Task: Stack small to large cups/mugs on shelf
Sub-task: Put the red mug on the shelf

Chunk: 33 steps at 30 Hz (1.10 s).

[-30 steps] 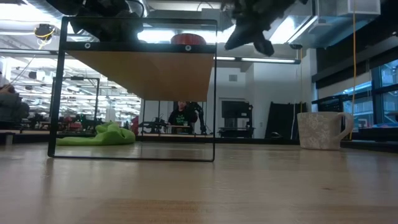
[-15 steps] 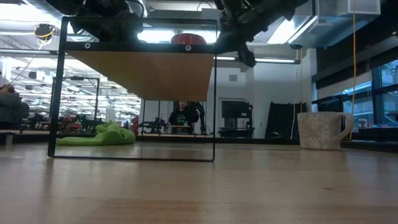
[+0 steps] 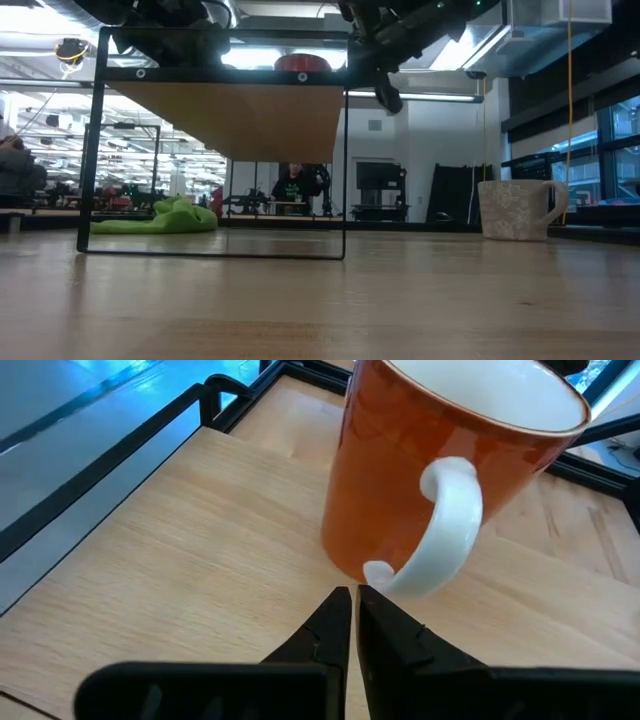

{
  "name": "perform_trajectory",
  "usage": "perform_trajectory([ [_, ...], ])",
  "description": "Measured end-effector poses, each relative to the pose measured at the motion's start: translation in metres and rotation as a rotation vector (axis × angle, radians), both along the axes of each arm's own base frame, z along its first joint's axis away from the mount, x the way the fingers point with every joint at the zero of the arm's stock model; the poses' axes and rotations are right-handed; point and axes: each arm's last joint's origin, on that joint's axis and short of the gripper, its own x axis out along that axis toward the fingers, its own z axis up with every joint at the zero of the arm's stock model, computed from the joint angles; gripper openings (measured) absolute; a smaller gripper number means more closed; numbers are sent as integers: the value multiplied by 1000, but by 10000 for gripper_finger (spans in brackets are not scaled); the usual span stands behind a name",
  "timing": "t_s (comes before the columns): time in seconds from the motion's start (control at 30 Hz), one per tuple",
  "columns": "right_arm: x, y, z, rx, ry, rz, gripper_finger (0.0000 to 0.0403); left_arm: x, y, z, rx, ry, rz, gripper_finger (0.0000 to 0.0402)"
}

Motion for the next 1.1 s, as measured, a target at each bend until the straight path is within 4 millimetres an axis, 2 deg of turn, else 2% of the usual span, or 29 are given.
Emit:
perform_trajectory([
  [0.63, 18, -6, -15, 12, -51, 19, 3, -1, 0, -2, -3, 25, 26, 14],
  [1.1, 17, -13, -13, -11, -70, 9, 3, -5, 0, -3, 2, 58, 61, 14],
])
